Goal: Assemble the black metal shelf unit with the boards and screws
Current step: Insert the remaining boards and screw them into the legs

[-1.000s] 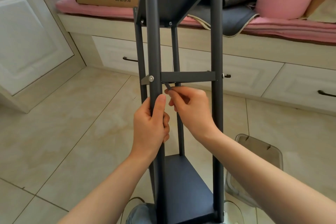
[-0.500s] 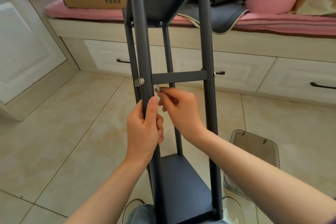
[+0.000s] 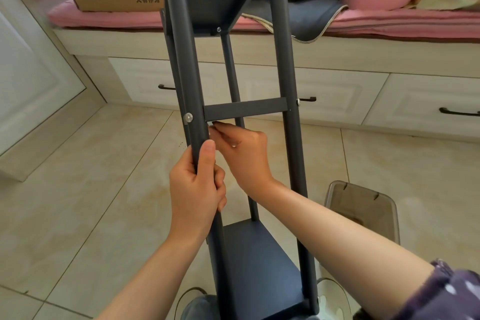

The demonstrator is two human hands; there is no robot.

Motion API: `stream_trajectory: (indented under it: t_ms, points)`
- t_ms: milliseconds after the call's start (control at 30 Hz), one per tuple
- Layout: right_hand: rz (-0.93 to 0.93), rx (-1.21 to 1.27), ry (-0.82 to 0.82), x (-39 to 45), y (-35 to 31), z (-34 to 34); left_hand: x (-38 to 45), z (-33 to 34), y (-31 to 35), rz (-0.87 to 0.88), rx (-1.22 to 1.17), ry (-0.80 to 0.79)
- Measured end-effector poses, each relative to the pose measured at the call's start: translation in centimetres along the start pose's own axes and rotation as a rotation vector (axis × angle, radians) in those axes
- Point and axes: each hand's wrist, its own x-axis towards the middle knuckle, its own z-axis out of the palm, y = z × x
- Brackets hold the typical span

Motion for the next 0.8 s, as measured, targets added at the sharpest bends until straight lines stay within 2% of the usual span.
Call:
stream_trajectory:
  t_ms: [300, 500, 633, 800]
  points:
    - [-0.062, -0.114, 0.082, 0.4, 0.1, 1.3, -0.2, 0.5, 0.0, 0.006, 0.014, -0.001]
    - [-0.017, -0.111, 0.078, 0.3, -0.3, 0.8, -0.3, 0.6, 0.1, 0.005, 0.022, -0.009]
    - [0.144, -0.032, -0.032, -0.7, -1.0, -1.6, -0.3, 0.4, 0.1, -0.012, 0.031, 0.006]
    - [0.214, -0.081, -0.154, -1.6, -2.4, -4.9, -0.4, 0.5, 0.0, -0.001, 0.055, 0.017]
